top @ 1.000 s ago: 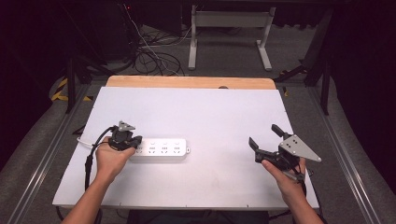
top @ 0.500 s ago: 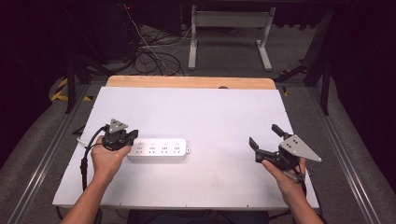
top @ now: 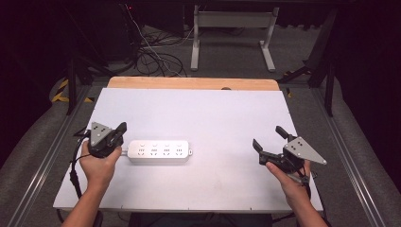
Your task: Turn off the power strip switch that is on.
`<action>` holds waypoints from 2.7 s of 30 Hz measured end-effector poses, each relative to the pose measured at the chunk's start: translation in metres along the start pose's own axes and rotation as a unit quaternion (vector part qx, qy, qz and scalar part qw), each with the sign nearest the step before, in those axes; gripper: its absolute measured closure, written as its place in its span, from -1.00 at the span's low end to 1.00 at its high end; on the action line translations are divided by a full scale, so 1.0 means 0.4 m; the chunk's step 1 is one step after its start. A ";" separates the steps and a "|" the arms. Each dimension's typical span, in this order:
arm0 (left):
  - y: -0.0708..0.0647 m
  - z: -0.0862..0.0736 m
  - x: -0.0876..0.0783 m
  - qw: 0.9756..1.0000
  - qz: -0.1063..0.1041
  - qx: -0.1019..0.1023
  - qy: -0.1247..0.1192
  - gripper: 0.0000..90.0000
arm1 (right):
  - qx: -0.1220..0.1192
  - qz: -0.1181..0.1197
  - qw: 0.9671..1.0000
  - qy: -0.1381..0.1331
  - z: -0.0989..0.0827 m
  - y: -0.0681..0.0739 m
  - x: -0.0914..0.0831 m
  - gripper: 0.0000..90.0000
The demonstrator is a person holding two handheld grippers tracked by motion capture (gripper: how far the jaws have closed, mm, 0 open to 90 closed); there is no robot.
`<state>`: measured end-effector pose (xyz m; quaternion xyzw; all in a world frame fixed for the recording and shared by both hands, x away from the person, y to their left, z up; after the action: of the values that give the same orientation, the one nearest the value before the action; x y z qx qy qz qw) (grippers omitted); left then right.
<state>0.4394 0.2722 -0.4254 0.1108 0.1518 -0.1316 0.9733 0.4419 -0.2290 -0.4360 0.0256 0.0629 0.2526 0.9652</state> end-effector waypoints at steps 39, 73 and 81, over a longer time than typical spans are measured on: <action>-0.005 0.019 -0.041 0.995 0.071 -0.008 -0.066 -0.87 | -0.001 -0.005 1.000 0.000 0.000 -0.003 -0.001 -0.80; -0.007 0.014 -0.036 0.996 0.071 -0.001 -0.053 -0.90 | 0.001 -0.008 1.000 -0.002 0.000 -0.005 -0.003 -0.94; -0.007 0.013 -0.034 0.996 0.069 -0.003 -0.050 -0.91 | 0.001 -0.005 1.000 0.002 -0.002 -0.005 -0.002 -0.94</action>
<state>0.4275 0.2713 -0.4167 0.1110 0.0958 -0.0690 0.9868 0.4421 -0.2310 -0.4370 0.0253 0.0655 0.2479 0.9662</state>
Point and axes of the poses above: each handheld gripper's, and its own axes: x roughly forward along the jaws, z roughly out of its top, y roughly to its left, the point moved 2 cm from there along x, roughly forward along the jaws, and after that the axes turned 10 degrees about x, right-handed, at the moved point
